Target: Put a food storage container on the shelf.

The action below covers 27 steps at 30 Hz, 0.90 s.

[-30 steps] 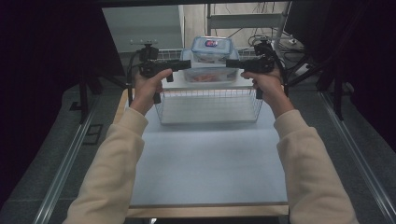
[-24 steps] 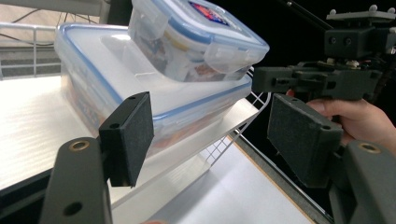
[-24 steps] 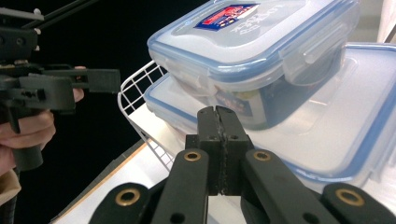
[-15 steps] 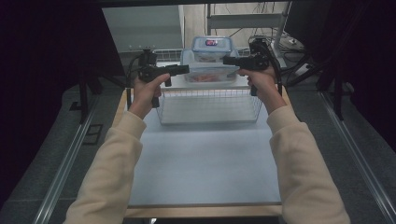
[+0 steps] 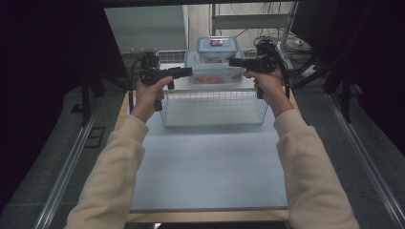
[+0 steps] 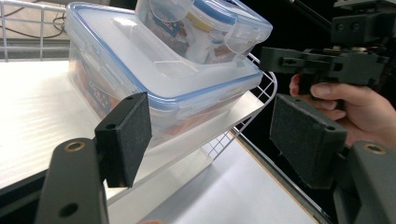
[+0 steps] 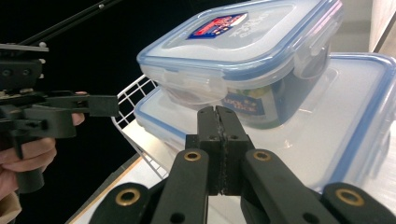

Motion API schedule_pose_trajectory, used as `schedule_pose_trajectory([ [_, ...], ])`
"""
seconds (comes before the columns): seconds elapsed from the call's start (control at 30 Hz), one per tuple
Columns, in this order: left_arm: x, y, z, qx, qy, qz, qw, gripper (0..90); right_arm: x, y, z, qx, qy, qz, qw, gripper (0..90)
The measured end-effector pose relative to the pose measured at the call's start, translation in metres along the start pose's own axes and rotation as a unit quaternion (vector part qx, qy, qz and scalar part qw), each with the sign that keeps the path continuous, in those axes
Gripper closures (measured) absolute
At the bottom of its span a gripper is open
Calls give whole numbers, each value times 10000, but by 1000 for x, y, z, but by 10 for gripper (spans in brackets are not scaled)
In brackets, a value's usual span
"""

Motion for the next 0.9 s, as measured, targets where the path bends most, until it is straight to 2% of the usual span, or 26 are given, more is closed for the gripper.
schedule_pose_trajectory([
  [0.17, -2, 5, 3, -19, 1, 10, 10000, 289, 2, 0, 12, -32, -72, -7, 10000, 896],
  [0.5, -4, 21, 17, -93, -14, 1, 10000, 290, -5, 10, 39, -168, -195, -112, 9996, 896],
  [0.6, -7, 28, 25, -125, -19, -36, 9999, 290, -3, 19, 52, -239, -301, -158, 9991, 896],
  [0.67, -8, 34, 30, -166, -35, 23, 9999, 290, -3, 28, 61, -276, -367, -209, 9987, 896],
  [0.9, -12, 60, 48, -215, 52, 43, 9997, 291, -12, 63, 88, -292, -395, -355, 9982, 895],
])
Point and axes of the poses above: each handheld gripper's, and its own axes: z roughly backward along the jaws, y roughly out of its underside, x roughly to its left, the point moved 3 cm from there along -z, roughly forward along the jaws, and after that the axes turned 13 degrees about -x, right-handed, at the moved point
